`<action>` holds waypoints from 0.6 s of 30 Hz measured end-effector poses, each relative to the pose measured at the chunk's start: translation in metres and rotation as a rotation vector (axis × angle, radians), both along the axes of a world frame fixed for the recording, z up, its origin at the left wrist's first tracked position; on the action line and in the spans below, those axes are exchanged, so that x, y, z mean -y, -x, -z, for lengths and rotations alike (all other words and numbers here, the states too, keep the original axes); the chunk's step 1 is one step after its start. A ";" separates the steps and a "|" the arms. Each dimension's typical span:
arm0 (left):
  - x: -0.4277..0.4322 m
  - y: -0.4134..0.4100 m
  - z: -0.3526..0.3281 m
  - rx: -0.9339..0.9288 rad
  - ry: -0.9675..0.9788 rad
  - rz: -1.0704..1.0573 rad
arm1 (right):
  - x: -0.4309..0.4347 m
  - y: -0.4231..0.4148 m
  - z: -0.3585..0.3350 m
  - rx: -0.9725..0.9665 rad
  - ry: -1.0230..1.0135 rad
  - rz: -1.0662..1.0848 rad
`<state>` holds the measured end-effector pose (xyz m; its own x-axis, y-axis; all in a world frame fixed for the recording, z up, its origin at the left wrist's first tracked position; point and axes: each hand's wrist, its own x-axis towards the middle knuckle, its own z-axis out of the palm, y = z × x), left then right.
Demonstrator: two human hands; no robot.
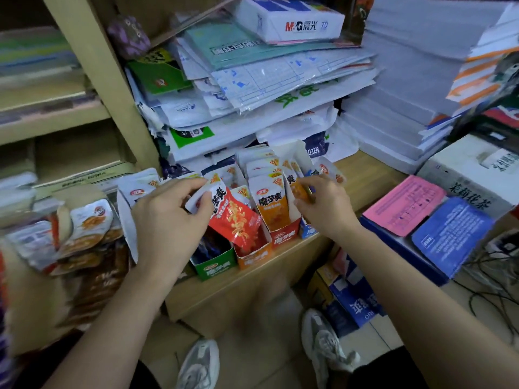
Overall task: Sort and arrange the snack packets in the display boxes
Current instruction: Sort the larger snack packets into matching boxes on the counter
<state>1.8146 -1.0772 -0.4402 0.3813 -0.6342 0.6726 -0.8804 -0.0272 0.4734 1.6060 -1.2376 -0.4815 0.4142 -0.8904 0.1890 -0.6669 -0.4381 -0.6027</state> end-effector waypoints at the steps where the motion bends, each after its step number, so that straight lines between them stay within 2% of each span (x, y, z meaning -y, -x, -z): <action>1: 0.001 0.000 0.001 0.002 0.026 0.003 | 0.000 0.000 0.000 0.020 -0.003 0.013; 4: 0.000 -0.003 0.004 -0.049 0.119 0.010 | -0.003 -0.004 -0.004 0.112 -0.011 -0.010; 6: 0.000 -0.007 0.003 -0.077 0.145 0.007 | -0.011 -0.010 -0.011 0.186 -0.071 -0.108; 10: 0.002 -0.010 0.004 -0.176 0.089 0.114 | -0.033 -0.028 -0.020 0.272 -0.163 -0.319; 13: 0.005 -0.005 0.006 -0.261 0.011 0.222 | -0.045 -0.043 -0.023 0.276 -0.111 -0.410; 18: 0.015 0.005 0.003 -0.424 0.003 0.370 | -0.041 -0.044 -0.028 0.400 -0.047 -0.304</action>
<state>1.8096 -1.0921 -0.4428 0.3705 -0.7756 0.5110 -0.5638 0.2494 0.7873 1.6503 -1.1969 -0.4530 0.5595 -0.7520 0.3486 -0.2260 -0.5430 -0.8087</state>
